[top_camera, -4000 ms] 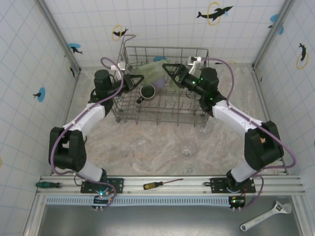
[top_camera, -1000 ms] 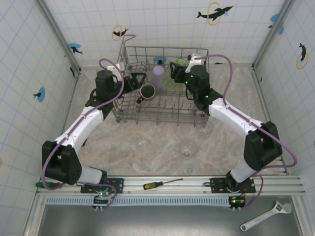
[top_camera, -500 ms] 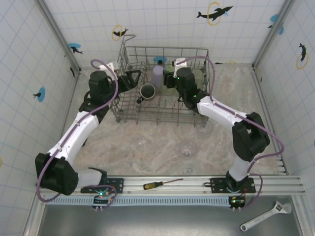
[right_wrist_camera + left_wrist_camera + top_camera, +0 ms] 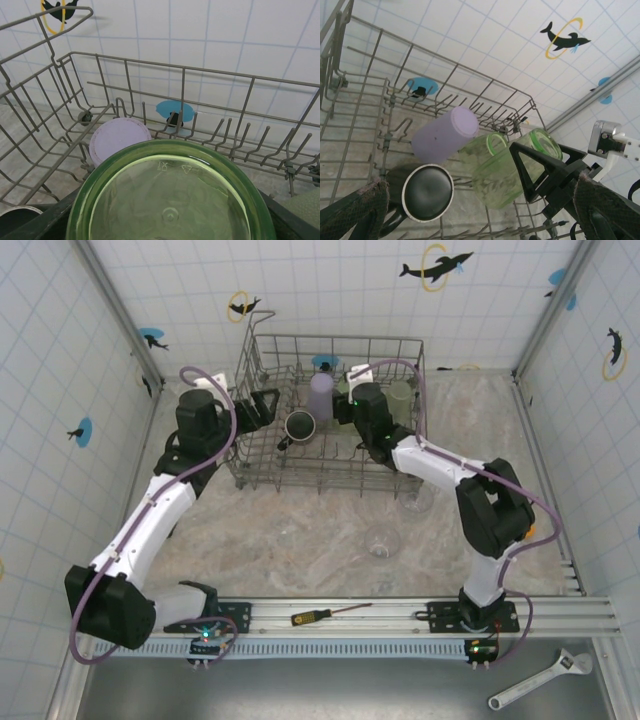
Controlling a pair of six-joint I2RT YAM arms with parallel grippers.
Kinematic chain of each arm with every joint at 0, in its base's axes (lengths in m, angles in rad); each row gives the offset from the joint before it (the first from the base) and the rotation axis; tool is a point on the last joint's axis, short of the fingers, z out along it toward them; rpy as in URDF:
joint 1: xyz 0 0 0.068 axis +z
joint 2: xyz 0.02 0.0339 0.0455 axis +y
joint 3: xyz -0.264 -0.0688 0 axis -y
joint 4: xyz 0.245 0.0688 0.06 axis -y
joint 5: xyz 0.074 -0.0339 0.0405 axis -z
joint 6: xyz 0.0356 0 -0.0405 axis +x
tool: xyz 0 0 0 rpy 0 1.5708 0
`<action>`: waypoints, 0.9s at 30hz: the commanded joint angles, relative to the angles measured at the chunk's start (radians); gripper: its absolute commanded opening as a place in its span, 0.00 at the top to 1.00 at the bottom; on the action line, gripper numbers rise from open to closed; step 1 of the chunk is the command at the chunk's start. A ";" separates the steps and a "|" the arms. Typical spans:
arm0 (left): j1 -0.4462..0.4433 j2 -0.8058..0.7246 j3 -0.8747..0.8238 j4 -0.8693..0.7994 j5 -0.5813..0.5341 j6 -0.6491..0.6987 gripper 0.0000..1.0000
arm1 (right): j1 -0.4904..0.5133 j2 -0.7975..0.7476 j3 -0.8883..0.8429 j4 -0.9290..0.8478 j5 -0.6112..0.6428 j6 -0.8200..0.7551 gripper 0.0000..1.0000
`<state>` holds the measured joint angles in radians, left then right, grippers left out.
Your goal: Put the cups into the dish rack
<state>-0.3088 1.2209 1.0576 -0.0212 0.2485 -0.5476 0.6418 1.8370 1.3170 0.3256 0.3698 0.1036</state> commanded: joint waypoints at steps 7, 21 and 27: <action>-0.006 -0.037 -0.028 -0.046 -0.021 0.025 0.02 | -0.011 0.076 0.044 0.133 0.008 -0.019 0.40; -0.006 -0.045 -0.040 -0.045 -0.035 0.035 0.02 | -0.014 0.126 0.017 0.137 0.025 0.010 0.17; -0.005 -0.047 -0.045 -0.047 -0.030 0.031 0.02 | -0.014 0.108 -0.011 0.132 0.020 0.031 0.09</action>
<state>-0.3092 1.1851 1.0252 -0.0658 0.2230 -0.5453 0.6289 1.9522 1.3170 0.4080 0.3737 0.1165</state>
